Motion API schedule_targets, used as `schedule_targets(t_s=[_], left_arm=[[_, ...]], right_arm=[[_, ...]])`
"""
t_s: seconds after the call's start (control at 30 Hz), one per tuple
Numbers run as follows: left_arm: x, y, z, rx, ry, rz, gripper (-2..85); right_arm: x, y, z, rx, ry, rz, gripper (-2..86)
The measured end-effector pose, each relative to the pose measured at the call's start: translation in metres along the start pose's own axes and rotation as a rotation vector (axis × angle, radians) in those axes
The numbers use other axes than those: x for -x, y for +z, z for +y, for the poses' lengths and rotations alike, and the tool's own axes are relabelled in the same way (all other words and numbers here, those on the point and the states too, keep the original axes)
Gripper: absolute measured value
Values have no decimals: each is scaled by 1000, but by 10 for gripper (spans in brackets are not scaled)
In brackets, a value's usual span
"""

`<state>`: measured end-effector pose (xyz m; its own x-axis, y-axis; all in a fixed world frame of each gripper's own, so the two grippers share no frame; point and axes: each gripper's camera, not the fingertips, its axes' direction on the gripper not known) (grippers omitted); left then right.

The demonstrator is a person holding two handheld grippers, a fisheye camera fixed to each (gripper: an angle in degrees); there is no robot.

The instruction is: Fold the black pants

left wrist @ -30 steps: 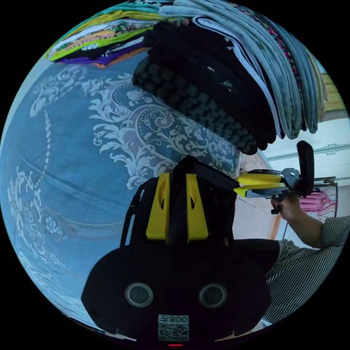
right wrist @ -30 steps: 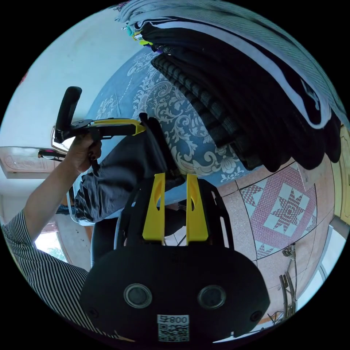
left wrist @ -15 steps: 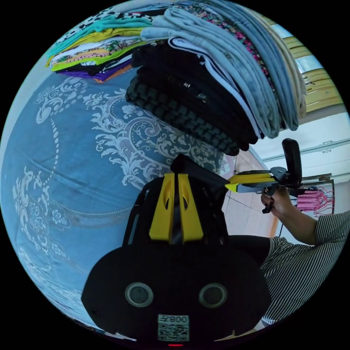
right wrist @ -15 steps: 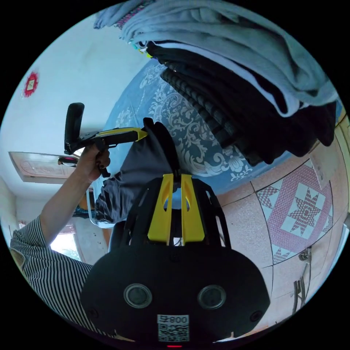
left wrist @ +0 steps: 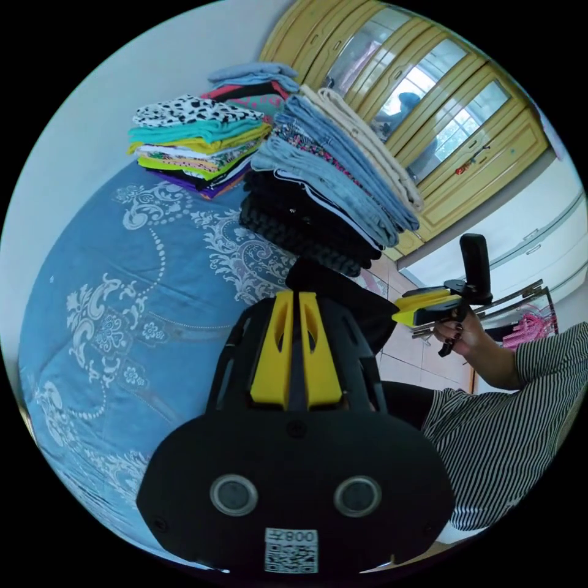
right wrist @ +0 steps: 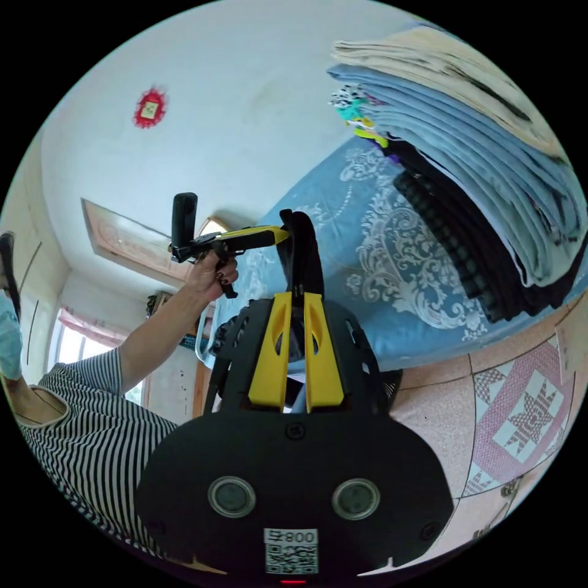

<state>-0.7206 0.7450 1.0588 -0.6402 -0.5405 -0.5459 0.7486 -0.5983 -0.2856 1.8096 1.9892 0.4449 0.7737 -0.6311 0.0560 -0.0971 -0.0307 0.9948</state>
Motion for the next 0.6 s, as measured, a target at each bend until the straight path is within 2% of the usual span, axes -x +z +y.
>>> schedule_targets(t_s=[0.23,0.4,0.6], left_arm=[[45,-95,110,-127,-55,-12,18],[97,-158,224,-203,-153,-24,19],[167,-200,355,-221,-289,-13,19]], right_arm=[[131,73,-9,64,-173,-122,33],[233,176,-13,192,-301,-164,33],[315,313,-13,359,-380,-150,33]])
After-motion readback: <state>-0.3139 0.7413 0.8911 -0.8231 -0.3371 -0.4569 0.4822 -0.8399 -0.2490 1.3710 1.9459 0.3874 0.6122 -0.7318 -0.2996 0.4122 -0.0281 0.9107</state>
